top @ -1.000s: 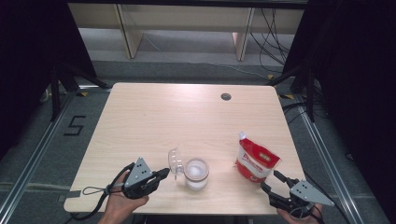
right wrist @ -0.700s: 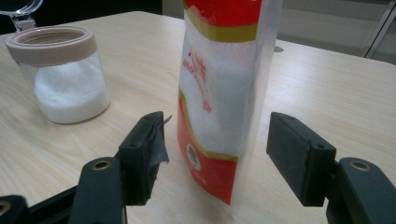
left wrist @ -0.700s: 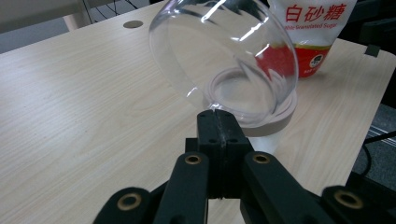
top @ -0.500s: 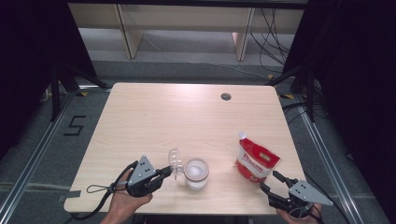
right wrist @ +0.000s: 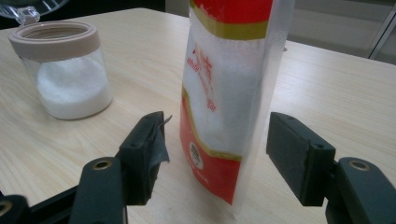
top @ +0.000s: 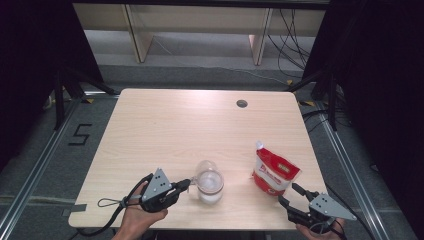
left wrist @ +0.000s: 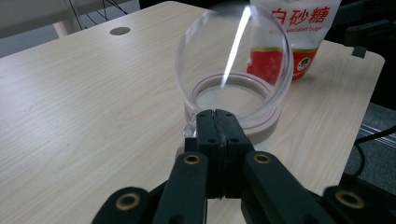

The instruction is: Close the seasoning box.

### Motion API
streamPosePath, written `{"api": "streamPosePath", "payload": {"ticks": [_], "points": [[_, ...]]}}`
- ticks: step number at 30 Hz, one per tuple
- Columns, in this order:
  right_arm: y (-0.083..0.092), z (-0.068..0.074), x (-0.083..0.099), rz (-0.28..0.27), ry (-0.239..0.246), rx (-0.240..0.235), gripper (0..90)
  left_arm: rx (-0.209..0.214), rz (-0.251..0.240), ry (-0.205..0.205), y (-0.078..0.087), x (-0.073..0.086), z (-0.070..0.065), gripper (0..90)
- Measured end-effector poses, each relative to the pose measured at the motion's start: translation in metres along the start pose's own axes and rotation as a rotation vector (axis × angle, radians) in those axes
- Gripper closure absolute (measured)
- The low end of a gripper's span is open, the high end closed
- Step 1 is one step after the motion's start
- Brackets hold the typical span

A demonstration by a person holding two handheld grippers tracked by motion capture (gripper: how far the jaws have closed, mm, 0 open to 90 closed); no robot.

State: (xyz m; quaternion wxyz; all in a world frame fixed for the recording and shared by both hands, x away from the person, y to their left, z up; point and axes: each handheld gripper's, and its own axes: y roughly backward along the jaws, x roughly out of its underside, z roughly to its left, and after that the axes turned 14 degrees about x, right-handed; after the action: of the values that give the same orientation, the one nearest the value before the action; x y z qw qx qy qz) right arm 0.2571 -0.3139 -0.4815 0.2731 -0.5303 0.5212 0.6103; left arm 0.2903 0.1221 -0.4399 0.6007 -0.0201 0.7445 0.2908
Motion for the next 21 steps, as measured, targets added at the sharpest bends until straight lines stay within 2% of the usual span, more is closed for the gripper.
{"api": "streamPosePath", "payload": {"ticks": [1, 3, 6, 7, 8, 9, 11, 13, 14, 15, 16, 17, 21], "points": [[-0.001, -0.001, 0.000, -0.013, 0.014, 0.006, 38.1, 0.002, 0.002, -0.002, 0.000, 0.000, 0.000, 88.1], [0.000, 0.001, -0.001, -0.005, 0.000, 0.005, 38.1, 0.001, -0.006, 0.023, 0.000, 0.001, -0.001, 86.8], [0.000, 0.001, -0.001, -0.004, -0.001, 0.000, 38.2, -0.001, 0.008, 0.007, 0.003, 0.001, -0.001, 83.4], [-0.001, 0.000, -0.001, -0.021, 0.021, 0.015, 38.1, 0.010, 0.002, 0.007, 0.004, 0.001, 0.000, 81.6], [-0.001, 0.000, -0.001, -0.021, 0.021, 0.015, 38.1, 0.010, 0.002, 0.007, 0.004, 0.001, 0.000, 79.9], [0.000, 0.001, -0.001, -0.010, 0.007, 0.010, 38.1, 0.004, 0.001, 0.025, 0.005, 0.002, -0.001, 78.1], [-0.001, 0.001, 0.000, -0.006, -0.004, -0.002, 38.0, 0.005, 0.002, 0.021, 0.008, 0.003, 0.001, 75.4], [-0.001, 0.002, -0.001, -0.003, -0.002, -0.005, 37.9, 0.003, 0.003, 0.029, 0.010, 0.004, 0.001, 74.2], [-0.001, 0.001, -0.001, -0.008, 0.006, 0.002, 37.7, 0.000, -0.011, 0.053, 0.010, 0.005, 0.001, 72.5], [-0.001, 0.001, -0.001, -0.007, 0.007, 0.002, 37.6, -0.005, -0.008, 0.057, 0.012, 0.005, 0.001, 69.9], [-0.001, 0.001, -0.001, -0.007, 0.007, 0.002, 37.6, -0.004, -0.007, 0.036, 0.014, 0.005, 0.003, 69.9], [-0.001, 0.001, -0.001, -0.007, 0.006, 0.002, 37.5, -0.014, -0.012, 0.057, 0.015, 0.005, 0.002, 69.4], [-0.001, 0.001, -0.001, -0.007, 0.006, 0.000, 37.4, -0.019, -0.007, 0.071, 0.020, 0.007, 0.004, 64.2]]}}
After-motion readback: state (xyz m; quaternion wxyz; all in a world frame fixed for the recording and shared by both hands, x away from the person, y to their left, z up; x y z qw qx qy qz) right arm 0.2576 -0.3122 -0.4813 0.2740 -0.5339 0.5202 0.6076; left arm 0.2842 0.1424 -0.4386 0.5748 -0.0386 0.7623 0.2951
